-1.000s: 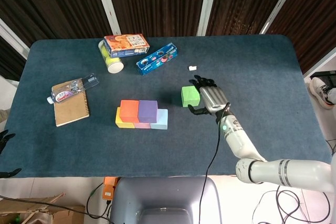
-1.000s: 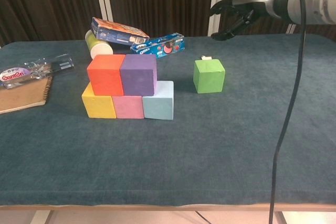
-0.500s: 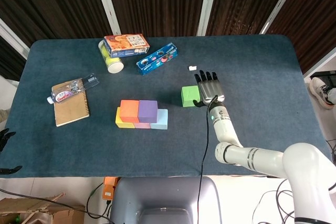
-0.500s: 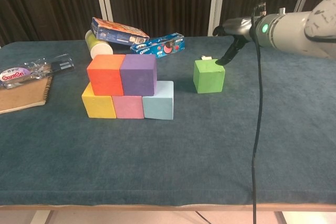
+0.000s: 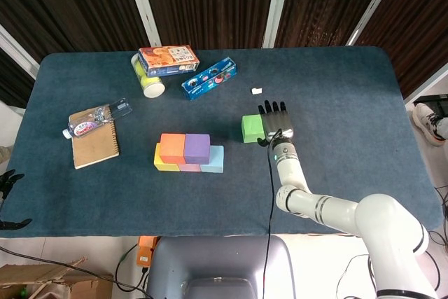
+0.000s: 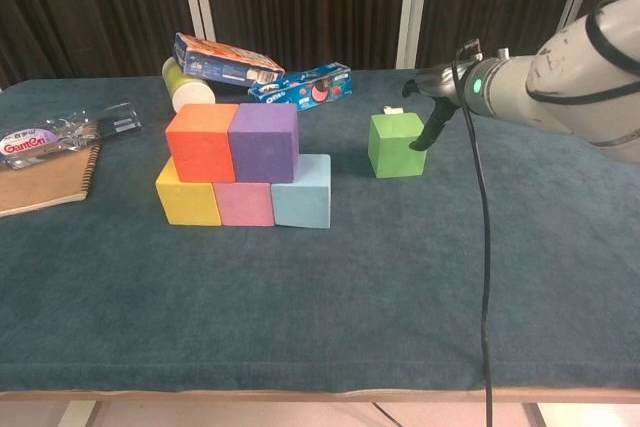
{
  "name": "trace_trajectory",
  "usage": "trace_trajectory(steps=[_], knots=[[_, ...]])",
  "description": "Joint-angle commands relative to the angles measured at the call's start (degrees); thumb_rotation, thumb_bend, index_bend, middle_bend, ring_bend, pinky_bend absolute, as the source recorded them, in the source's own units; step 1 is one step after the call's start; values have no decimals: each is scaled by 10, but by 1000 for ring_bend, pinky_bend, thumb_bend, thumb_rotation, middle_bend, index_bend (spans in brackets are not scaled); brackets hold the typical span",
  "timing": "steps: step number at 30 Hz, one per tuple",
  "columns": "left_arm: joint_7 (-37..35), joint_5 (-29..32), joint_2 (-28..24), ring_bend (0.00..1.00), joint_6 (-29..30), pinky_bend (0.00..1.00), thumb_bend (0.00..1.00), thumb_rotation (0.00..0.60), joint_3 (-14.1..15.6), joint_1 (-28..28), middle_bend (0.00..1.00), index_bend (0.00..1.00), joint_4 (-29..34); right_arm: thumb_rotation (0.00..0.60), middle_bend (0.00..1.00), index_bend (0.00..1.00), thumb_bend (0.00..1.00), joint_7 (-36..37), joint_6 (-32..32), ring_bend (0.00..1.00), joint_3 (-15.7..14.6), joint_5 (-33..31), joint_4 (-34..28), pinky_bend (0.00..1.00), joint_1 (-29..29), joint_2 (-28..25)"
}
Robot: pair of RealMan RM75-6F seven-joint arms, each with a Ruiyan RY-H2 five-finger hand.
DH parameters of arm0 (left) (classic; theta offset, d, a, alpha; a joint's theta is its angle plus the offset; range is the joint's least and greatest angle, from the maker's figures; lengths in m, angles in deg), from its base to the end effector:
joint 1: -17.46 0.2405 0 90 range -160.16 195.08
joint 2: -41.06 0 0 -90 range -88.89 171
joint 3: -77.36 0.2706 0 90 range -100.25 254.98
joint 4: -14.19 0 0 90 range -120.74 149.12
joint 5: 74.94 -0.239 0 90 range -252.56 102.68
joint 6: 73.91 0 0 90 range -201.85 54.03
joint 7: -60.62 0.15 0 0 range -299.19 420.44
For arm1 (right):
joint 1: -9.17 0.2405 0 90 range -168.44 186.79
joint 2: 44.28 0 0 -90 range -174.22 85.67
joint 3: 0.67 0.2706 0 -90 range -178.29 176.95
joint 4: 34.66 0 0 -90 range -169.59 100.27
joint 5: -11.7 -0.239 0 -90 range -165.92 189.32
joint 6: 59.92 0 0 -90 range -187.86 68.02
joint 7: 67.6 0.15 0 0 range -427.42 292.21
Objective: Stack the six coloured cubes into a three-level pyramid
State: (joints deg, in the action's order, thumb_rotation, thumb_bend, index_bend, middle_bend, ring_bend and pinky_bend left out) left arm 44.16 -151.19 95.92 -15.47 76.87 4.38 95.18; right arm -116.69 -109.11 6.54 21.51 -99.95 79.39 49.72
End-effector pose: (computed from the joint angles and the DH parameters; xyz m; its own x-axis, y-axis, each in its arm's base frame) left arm -0.4229 0.2284 0.1905 0.3741 0.3368 0.8641 0.8760 0.1775 -0.4485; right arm -0.1185 -0.4824 -0.0496 0.6599 -0.3495 0.6651 -0.7339 -0.1101 0.6703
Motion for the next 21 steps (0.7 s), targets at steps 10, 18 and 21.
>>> trace_trajectory(steps=[10,18,21], knots=[[-3,0,0,0,2,76,35,561,2,2,9,137,-2,455,0,154,222,7,52,0,36,-11,81,0,-4,50],[-13,0,2,0,-2,76,36,559,2,3,9,137,-9,456,0,211,222,21,71,0,54,8,116,0,-5,74],[-17,-1,2,0,-2,76,36,559,3,3,9,137,-12,488,0,254,222,32,70,0,60,24,134,0,-8,85]])
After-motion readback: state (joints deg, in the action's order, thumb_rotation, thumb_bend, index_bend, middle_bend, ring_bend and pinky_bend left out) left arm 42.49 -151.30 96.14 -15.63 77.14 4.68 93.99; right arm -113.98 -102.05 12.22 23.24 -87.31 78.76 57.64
